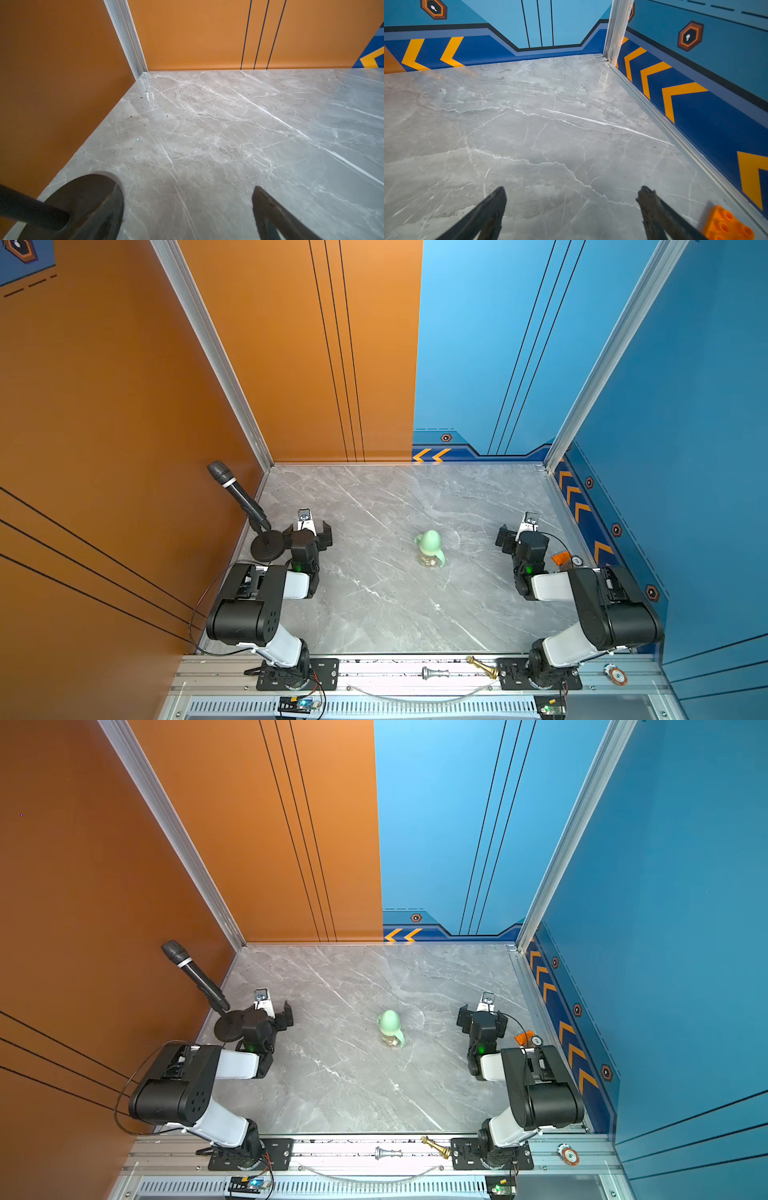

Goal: Assemble the baby bottles
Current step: Reset both arms

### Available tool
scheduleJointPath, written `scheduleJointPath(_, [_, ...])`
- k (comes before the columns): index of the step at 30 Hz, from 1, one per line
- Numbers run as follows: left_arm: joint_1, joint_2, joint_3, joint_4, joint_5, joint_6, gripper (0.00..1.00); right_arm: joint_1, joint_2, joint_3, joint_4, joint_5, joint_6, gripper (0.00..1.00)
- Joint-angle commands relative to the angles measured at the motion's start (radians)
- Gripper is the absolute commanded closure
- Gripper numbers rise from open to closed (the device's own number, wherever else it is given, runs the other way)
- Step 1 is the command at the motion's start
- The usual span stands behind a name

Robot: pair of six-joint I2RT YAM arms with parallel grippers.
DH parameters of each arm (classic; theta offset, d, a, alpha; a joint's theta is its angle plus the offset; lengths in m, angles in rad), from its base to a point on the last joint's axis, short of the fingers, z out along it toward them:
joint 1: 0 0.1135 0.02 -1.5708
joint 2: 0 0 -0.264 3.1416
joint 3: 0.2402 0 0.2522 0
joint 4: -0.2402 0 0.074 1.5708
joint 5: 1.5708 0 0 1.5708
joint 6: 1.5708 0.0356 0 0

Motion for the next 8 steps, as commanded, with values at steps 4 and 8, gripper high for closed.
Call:
scheduleJointPath(4, [0.001,-0.007,-0.001,-0.046,0.030,-0.020,0.03,-0.042,-0.021,0.002,-0.002,-0.074,0.014,0.00])
scheduleJointPath(8, [0.001,-0.009,-0.003,-0.045,0.030,-0.020,0.03,-0.023,-0.018,0.004,0.002,-0.041,0.005,0.00])
